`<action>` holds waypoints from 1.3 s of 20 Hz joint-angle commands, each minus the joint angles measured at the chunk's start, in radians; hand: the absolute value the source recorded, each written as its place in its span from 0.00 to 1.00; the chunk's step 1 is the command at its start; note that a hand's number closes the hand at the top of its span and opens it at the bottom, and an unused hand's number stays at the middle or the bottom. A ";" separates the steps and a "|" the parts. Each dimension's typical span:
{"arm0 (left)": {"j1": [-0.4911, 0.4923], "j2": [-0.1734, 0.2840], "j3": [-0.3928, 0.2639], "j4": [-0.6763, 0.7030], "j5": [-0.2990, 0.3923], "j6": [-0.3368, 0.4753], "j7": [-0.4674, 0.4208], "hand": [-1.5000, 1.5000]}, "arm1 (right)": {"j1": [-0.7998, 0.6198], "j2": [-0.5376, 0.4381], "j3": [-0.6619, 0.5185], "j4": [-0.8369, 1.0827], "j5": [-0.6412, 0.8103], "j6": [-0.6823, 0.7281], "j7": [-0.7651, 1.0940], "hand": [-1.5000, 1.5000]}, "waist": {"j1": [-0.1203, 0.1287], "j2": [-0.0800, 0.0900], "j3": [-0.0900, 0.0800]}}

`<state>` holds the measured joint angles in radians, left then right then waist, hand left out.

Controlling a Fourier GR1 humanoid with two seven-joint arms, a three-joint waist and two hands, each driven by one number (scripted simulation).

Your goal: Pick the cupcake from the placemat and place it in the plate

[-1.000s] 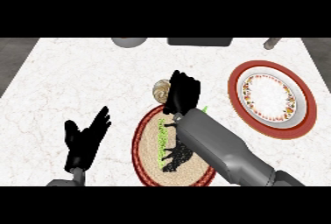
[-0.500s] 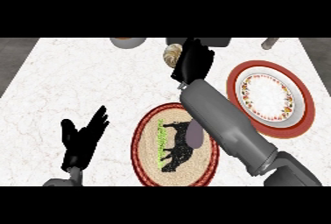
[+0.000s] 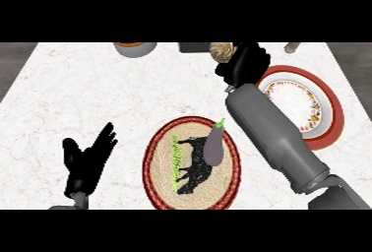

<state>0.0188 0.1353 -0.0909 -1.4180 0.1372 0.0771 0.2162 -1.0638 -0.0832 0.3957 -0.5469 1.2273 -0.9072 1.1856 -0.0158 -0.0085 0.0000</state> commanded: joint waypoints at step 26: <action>-0.009 -0.032 -0.025 -0.024 -0.018 -0.008 0.005 0.50 | 0.372 -0.233 -0.444 0.072 -0.200 -0.202 -0.155 0.00 | 0.042 0.021 0.006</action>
<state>0.0076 0.1173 -0.1065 -1.4357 0.1270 0.0587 0.2213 -0.7288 -0.3258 -0.0497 -0.4749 1.1912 -1.2235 1.1223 0.0186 0.0092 0.0032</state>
